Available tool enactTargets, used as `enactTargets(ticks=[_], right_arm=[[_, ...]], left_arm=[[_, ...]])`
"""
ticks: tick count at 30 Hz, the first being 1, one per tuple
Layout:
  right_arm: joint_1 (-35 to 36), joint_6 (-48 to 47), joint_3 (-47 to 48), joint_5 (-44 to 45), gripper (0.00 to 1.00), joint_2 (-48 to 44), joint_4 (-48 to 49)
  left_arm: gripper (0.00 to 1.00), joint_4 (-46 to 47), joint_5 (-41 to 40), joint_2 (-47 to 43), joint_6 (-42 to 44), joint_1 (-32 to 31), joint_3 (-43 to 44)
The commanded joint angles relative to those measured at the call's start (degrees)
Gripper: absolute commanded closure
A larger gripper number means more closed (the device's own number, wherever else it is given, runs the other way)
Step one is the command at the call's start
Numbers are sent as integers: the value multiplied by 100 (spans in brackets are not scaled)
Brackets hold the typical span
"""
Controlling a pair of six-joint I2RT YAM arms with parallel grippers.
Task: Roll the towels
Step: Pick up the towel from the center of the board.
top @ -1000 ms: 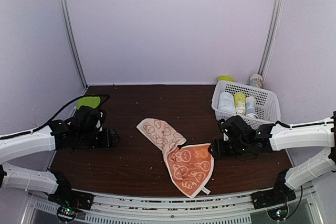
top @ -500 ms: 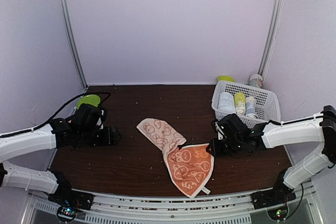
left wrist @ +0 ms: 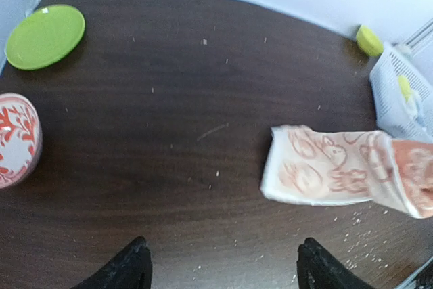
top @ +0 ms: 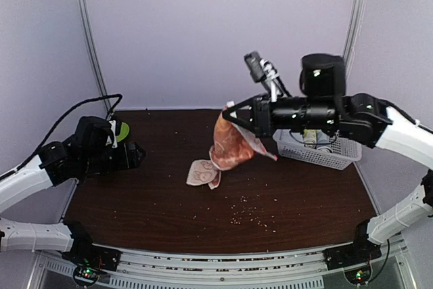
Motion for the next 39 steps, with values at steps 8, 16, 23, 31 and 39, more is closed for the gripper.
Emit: enactTargets(ticks=[8, 16, 23, 31, 39], right_arm=[[32, -172, -1876, 436, 100, -1948, 18], [-110, 734, -3758, 1463, 100, -2472, 475], [-115, 501, -3596, 1580, 100, -2361, 240], [-122, 828, -3903, 2450, 100, -2431, 37], [-116, 962, -4720, 1561, 100, -2892, 836]], left_arm=[[23, -59, -481, -693, 206, 5, 34], [24, 655, 533, 354, 126, -3, -442], [24, 1090, 1015, 982, 150, -355, -487], [24, 345, 742, 959, -82, -2006, -538], [26, 162, 899, 688, -1165, -2482, -1307]])
